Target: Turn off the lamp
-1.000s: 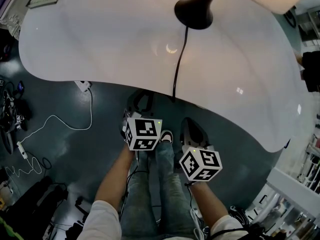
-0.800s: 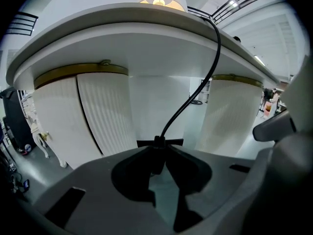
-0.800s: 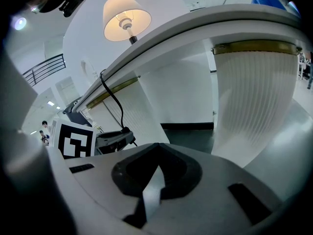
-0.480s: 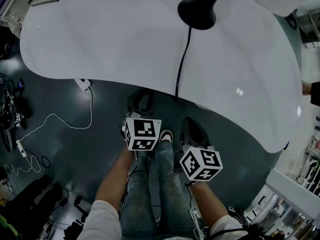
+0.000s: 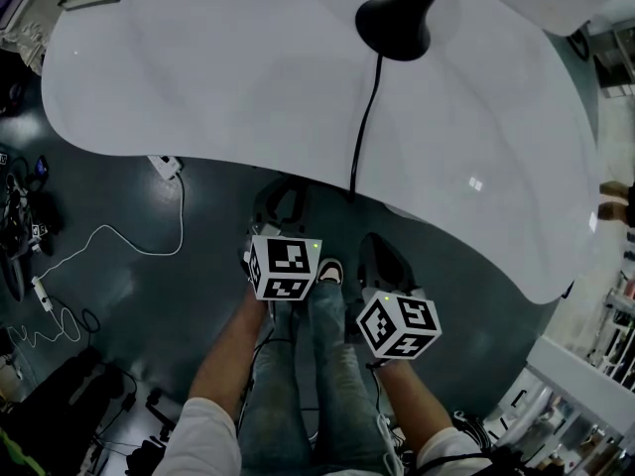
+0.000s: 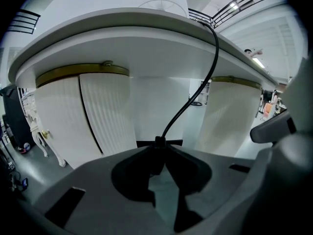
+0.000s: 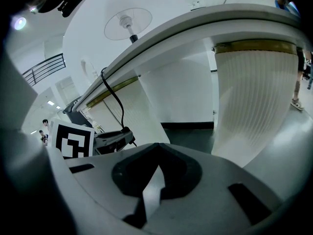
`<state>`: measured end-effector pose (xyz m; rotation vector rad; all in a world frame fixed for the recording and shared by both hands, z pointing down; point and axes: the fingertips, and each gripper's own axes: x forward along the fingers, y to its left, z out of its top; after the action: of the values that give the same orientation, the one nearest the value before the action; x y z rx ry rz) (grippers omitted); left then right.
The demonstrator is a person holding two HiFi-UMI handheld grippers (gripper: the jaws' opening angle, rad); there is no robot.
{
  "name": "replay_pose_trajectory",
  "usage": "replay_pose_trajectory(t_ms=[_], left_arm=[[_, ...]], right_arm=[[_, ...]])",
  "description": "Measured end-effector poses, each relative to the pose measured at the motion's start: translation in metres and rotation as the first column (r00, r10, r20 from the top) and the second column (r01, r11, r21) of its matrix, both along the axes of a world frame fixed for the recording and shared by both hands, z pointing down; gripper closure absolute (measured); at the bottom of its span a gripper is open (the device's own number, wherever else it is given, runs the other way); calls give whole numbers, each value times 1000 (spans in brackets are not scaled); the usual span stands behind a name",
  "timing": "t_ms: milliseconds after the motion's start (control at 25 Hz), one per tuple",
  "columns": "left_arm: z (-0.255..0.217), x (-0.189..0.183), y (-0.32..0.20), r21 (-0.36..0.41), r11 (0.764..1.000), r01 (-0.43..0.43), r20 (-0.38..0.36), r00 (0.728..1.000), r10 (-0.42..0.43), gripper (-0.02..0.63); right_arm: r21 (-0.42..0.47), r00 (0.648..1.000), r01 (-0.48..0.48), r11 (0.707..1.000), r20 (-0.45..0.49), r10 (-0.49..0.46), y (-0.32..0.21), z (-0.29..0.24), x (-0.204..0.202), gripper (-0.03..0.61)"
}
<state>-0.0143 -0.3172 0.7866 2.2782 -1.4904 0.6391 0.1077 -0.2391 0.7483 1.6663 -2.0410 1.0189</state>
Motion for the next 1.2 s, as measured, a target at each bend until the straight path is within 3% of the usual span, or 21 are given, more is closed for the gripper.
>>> replay_pose_trajectory(t_ms=[880,1200], left_arm=[[-25,7,17,44,999,-11,-31,999,12,529],[-52,-6,32,27,998,65,-87,994,-62,534]], right_arm=[[19,1000,-14,1000,-3,14,1,-13,5,580],[34,1000,-9,999,-1,9,-5,-26,-2,580]])
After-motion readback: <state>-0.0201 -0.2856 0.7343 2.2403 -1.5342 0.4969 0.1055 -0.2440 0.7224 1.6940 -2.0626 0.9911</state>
